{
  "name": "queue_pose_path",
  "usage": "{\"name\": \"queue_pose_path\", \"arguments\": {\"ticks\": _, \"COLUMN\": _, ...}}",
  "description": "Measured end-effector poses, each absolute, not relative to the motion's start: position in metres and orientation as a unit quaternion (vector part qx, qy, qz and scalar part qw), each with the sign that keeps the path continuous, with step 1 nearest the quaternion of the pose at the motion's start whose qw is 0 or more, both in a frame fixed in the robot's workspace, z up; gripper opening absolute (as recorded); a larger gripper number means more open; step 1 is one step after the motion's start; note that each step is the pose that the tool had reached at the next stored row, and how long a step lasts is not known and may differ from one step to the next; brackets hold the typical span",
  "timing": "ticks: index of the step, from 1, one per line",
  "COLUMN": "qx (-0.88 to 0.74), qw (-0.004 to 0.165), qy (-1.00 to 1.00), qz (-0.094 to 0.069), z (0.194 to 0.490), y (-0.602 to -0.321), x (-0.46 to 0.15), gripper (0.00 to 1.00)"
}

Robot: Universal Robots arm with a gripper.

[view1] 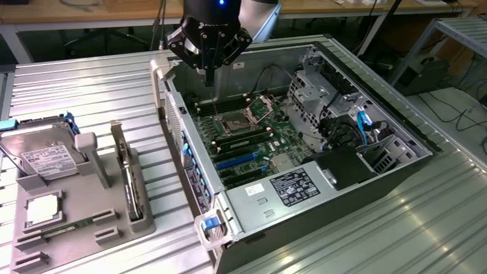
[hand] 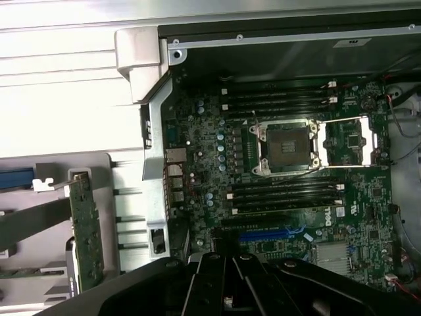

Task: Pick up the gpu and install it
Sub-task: 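Reach for the gpu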

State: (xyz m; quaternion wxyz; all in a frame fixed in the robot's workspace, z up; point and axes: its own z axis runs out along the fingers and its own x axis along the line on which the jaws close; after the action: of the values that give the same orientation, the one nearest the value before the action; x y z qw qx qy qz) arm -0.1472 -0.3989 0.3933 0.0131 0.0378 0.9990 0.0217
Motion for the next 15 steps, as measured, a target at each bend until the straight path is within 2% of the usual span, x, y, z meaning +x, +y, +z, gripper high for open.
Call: {"name": "queue_pose_path", "arguments": {"ticks": 15, "qx": 0.038, "qw": 0.013, "qy": 0.999, "qz": 0.022, "z": 0.393, "y": -0.399, "x": -0.161, "gripper": 0.11}}
